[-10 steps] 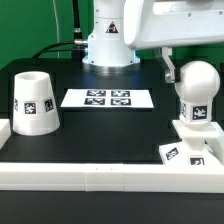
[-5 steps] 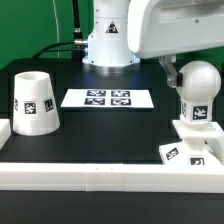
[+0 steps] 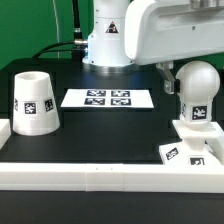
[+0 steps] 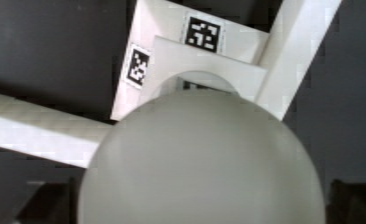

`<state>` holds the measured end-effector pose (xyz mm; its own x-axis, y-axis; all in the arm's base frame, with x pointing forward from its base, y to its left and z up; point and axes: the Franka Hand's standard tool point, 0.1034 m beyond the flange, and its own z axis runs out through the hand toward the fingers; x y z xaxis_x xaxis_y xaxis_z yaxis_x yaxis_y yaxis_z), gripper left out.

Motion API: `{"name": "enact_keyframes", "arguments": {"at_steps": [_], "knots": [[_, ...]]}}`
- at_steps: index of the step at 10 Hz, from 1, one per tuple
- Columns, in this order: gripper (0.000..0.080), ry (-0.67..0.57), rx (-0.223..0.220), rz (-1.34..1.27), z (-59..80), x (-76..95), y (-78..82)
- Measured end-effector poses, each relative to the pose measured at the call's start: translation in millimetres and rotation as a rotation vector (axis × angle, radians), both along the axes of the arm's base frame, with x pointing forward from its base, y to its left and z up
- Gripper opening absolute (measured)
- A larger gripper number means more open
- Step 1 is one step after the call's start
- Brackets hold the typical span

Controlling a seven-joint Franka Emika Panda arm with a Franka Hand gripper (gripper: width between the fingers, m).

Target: Assemble lamp

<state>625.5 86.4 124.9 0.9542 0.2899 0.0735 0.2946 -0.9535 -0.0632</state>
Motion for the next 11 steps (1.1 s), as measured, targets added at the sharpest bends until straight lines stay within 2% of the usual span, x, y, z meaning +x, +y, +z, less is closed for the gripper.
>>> {"name": "enact_keyframes", "arguments": {"at_steps": [5, 11], "knots": [[0.0576, 0.004, 0.003, -0.029, -0.2, -0.1, 0.5], [0.0578, 0.059, 0.044, -0.699, -1.4, 0.9, -4.0]]}}
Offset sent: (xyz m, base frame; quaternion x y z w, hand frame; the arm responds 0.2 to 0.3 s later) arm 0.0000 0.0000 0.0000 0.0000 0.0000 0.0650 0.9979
